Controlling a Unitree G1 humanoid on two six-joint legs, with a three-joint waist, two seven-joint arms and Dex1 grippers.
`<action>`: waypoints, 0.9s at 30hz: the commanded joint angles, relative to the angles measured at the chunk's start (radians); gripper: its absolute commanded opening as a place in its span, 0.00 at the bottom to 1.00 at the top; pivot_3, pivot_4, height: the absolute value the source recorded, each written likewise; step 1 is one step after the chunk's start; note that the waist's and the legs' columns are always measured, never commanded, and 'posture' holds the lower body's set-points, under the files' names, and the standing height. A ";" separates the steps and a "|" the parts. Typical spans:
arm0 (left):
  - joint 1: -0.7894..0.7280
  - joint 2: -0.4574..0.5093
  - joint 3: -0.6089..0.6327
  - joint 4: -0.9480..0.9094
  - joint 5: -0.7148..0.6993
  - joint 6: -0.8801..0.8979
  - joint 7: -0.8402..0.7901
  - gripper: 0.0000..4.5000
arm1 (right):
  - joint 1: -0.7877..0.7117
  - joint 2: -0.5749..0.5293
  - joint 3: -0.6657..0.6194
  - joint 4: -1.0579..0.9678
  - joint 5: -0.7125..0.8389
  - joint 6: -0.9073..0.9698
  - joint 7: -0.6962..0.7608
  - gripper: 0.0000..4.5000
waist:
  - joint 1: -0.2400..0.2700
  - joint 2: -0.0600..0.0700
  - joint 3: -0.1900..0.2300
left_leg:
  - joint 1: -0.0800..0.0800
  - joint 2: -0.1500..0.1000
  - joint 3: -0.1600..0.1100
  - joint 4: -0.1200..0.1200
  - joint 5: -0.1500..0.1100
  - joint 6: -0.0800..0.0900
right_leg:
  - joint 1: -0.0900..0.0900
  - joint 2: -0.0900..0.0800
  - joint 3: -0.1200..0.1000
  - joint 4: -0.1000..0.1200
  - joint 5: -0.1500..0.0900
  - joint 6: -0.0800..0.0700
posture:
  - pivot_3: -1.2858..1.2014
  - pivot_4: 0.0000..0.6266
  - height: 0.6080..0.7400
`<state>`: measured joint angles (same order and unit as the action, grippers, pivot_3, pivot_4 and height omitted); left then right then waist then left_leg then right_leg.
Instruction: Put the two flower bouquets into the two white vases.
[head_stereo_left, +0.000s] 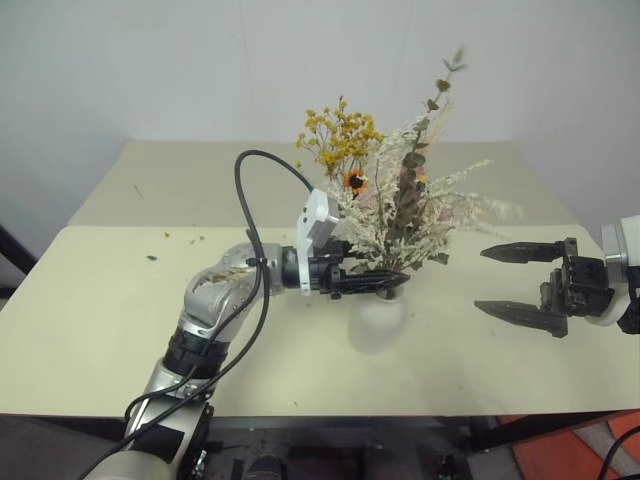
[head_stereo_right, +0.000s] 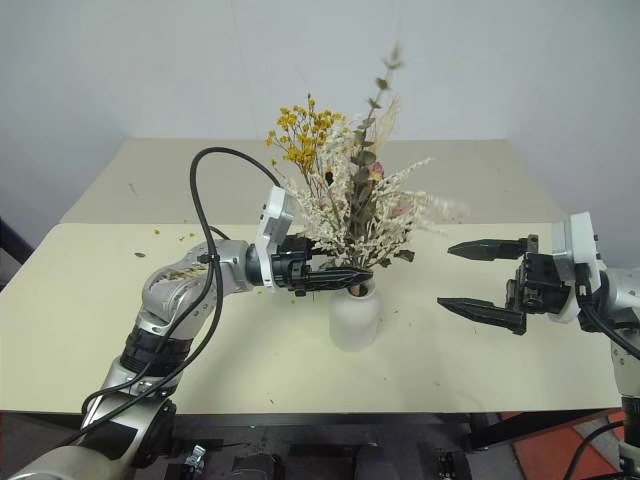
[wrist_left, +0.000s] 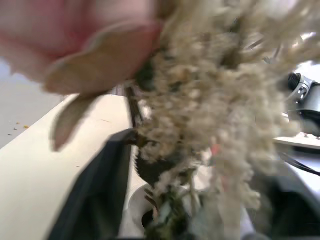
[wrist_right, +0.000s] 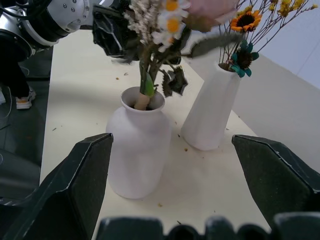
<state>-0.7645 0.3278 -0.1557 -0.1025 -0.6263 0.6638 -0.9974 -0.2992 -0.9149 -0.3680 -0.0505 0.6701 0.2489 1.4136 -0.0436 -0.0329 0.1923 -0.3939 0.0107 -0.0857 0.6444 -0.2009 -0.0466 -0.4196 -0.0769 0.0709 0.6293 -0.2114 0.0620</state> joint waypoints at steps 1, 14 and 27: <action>0.019 0.050 0.025 -0.058 -0.006 0.003 -0.019 0.99 | -0.014 -0.019 -0.037 -0.011 0.025 0.001 -0.001 1.00 | -0.001 0.000 0.000 | 0.000 0.000 0.000 0.000 0.000 0.000 | 0.000 0.000 0.000 0.000 0.000 0.000 | 0.52 0.24 1.00; 0.147 0.357 0.199 -0.037 0.058 -0.203 -0.159 0.99 | 0.000 -0.019 -0.031 -0.004 0.019 -0.005 0.006 1.00 | 0.001 0.000 0.000 | 0.000 0.001 0.000 0.000 0.000 0.000 | 0.000 0.000 0.000 0.000 0.000 0.000 | 0.52 0.24 1.00; 0.350 0.527 0.420 0.007 0.057 -0.286 -0.194 0.99 | 0.032 -0.015 -0.035 0.030 -0.005 -0.026 -0.001 1.00 | 0.001 0.001 0.000 | 0.001 0.002 0.001 0.000 0.000 0.001 | 0.000 0.001 0.000 0.000 0.000 -0.001 | 0.52 0.24 1.00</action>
<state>-0.4146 0.8341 0.2198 -0.0711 -0.5530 0.4003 -1.1902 -0.2663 -0.9172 -0.3702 -0.0125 0.6645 0.2466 1.4153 -0.0430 -0.0321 0.1927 -0.3931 0.0127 -0.0851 0.6440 -0.2014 -0.0458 -0.4200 -0.0761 0.0707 0.6295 -0.2117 0.0613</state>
